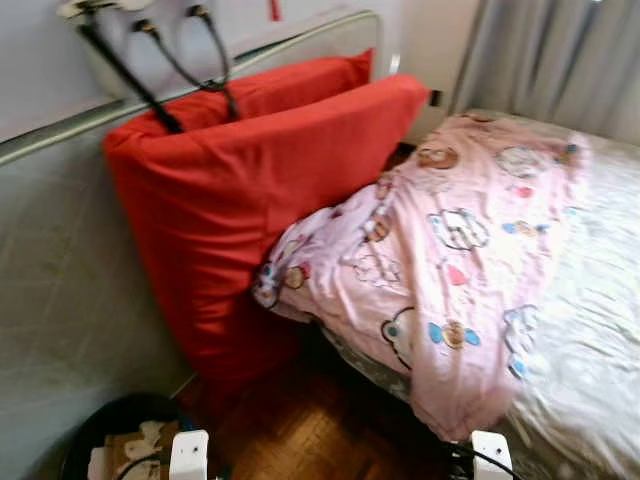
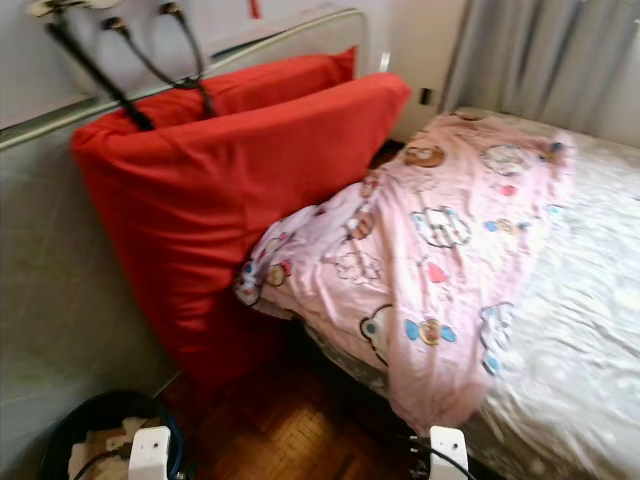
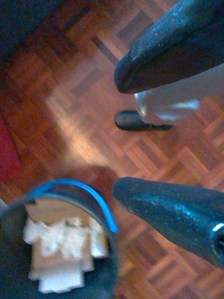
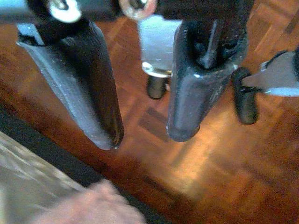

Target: Clean up the room

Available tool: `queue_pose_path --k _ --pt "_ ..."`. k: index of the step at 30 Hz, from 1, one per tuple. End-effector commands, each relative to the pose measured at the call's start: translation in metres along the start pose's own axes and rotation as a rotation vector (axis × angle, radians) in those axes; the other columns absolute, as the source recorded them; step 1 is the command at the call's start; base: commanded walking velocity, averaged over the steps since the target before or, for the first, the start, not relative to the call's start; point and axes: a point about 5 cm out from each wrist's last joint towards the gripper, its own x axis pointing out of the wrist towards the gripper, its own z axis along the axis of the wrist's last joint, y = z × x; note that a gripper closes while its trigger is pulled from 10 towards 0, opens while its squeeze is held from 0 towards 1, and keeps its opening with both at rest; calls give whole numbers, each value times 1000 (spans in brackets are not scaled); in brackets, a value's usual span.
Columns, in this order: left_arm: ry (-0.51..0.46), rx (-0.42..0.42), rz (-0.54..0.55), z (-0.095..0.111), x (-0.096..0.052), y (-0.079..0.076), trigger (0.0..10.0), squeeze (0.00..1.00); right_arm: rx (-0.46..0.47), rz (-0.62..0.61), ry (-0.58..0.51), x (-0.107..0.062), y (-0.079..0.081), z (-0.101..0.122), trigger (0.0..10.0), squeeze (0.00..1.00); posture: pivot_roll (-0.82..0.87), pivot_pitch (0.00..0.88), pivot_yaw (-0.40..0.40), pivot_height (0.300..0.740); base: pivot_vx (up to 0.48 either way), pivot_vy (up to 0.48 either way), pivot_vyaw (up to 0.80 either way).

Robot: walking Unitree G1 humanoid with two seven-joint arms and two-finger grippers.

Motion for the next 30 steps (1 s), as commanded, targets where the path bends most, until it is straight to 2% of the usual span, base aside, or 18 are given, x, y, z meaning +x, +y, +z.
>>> queue_pose_path --k 1,22,24,30 --pt "13 18 -3 -1 0 0 10000 0 -10 -1 20 -1 -1 -6 10000 0 -34 13 31 740 0 0 800" --pt "66 7 -26 -10 -1 -9 10000 0 -37 11 40 -2 -2 -10 10000 0 -42 0 18 740 0 0 780" --pt "69 -18 -19 -12 -2 -10 10000 0 -26 16 46 -2 -1 -11 10000 0 -43 0 17 740 0 0 0" --pt "77 1 -28 -12 -1 -13 10000 0 -23 32 47 -2 0 -11 10000 0 -39 0 6 740 0 0 0"
